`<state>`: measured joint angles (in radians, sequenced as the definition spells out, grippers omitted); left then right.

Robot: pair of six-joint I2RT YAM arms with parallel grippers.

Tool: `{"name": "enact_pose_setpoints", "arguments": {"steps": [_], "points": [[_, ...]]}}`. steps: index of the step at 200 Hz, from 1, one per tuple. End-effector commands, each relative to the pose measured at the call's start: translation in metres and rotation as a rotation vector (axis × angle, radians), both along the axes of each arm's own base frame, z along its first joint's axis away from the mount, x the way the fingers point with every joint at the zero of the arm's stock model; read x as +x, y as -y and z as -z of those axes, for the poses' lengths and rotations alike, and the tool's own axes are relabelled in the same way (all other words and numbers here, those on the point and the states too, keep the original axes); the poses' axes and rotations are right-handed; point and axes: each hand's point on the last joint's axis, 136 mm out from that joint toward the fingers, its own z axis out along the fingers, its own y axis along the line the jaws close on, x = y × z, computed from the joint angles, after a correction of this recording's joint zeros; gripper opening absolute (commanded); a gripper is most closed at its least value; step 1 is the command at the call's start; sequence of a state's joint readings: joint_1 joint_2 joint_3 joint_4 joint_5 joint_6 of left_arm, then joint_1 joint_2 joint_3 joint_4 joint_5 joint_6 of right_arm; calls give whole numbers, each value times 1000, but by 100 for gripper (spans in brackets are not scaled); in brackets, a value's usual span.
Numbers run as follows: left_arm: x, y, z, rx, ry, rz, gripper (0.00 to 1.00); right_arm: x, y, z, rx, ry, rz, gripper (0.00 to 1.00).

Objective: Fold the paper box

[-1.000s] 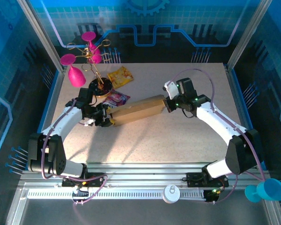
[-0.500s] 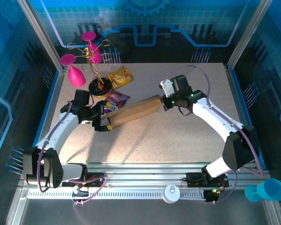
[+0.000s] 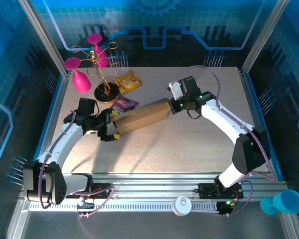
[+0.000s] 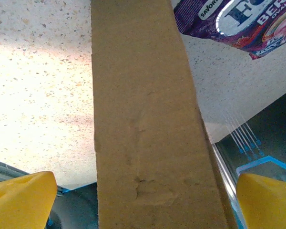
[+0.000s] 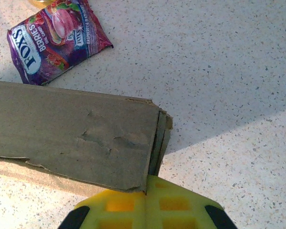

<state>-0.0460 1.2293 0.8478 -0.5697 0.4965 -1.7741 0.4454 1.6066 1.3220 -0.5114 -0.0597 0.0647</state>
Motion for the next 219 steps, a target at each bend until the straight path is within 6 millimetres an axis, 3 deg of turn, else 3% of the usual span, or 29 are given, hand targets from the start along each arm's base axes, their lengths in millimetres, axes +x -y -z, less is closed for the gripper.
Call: {"name": "enact_pose_setpoints", "arguments": {"steps": [1,27,83,102,124,141,156,175,192,219], "points": [[9,-8,-15,29,47,-62,97,-9,-1,14,-28,-106,35,0],[15,-26,-43,166,137,-41,96,-5,-6,14,-41,-123,41,0],[-29,-37,-48,305,109,51,93,2,3,18,-109,-196,101,0],[-30,-49,-69,426,216,110,83,4,5,17,-124,-208,109,0],[-26,-64,-98,649,338,302,73,6,6,16,-129,-217,113,0],[-14,-65,-117,804,489,526,58,9,5,13,-117,-216,110,0],[-9,-60,-124,919,616,726,53,11,4,11,-110,-227,104,0],[-7,-41,-130,1042,795,976,49,14,2,11,-108,-238,95,0],[-8,-34,-123,1124,854,1157,47,15,1,12,-103,-248,85,0],[-2,-28,-115,1234,903,1365,56,18,2,11,-96,-259,74,0]]}}
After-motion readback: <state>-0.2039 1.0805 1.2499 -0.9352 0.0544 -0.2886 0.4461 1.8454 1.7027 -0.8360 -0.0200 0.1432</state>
